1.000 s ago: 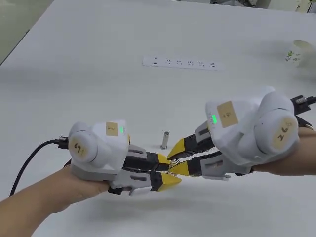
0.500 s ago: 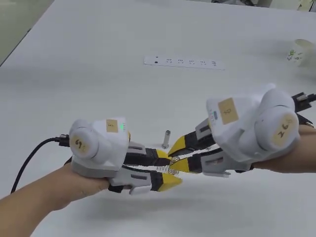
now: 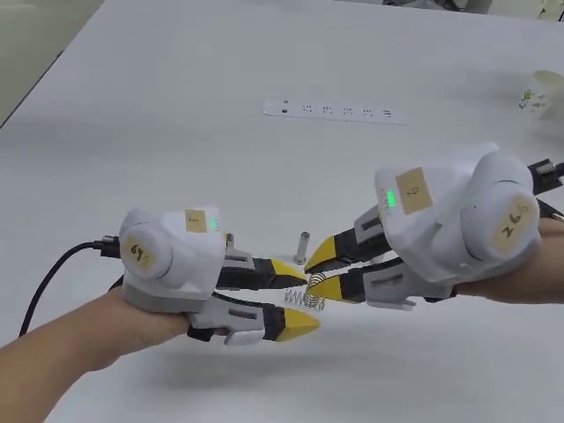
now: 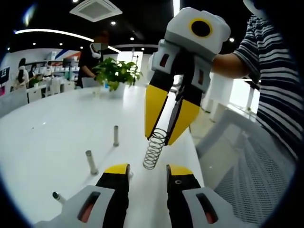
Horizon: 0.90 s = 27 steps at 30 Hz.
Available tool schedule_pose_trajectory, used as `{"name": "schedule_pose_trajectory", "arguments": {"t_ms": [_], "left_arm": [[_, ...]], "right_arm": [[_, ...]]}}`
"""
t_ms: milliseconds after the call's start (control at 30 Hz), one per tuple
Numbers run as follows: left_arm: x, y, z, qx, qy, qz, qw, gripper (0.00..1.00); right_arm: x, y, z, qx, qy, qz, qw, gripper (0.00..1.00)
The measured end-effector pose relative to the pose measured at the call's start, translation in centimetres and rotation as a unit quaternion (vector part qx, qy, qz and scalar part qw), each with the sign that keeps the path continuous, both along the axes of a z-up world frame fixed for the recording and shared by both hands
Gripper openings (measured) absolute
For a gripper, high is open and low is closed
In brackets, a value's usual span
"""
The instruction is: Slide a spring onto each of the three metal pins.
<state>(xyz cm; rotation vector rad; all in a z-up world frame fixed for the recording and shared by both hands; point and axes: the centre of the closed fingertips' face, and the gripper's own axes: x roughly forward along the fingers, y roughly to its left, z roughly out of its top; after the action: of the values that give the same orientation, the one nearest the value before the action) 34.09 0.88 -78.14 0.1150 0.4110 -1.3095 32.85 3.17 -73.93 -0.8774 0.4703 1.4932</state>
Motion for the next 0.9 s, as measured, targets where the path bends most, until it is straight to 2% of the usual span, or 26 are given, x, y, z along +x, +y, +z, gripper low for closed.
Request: {"name": "schedule_pose_trajectory", "arguments": {"t_ms": [533,900], "left_arm": [[-0.4,3.0,-0.6,0.015,0.004,0.031,0.9994,0.32],[-0.2,5.3,0.1,0.010,-0.002,0.065,0.9978,0.40]], "right_arm": [[0.3,0.0,0.0,0.000,-0.001,-0.007,1.0000,0.06],[0.7,-0.6,-0.2,-0.001,-0.001,-0.019,0.9998,0.06]]}}
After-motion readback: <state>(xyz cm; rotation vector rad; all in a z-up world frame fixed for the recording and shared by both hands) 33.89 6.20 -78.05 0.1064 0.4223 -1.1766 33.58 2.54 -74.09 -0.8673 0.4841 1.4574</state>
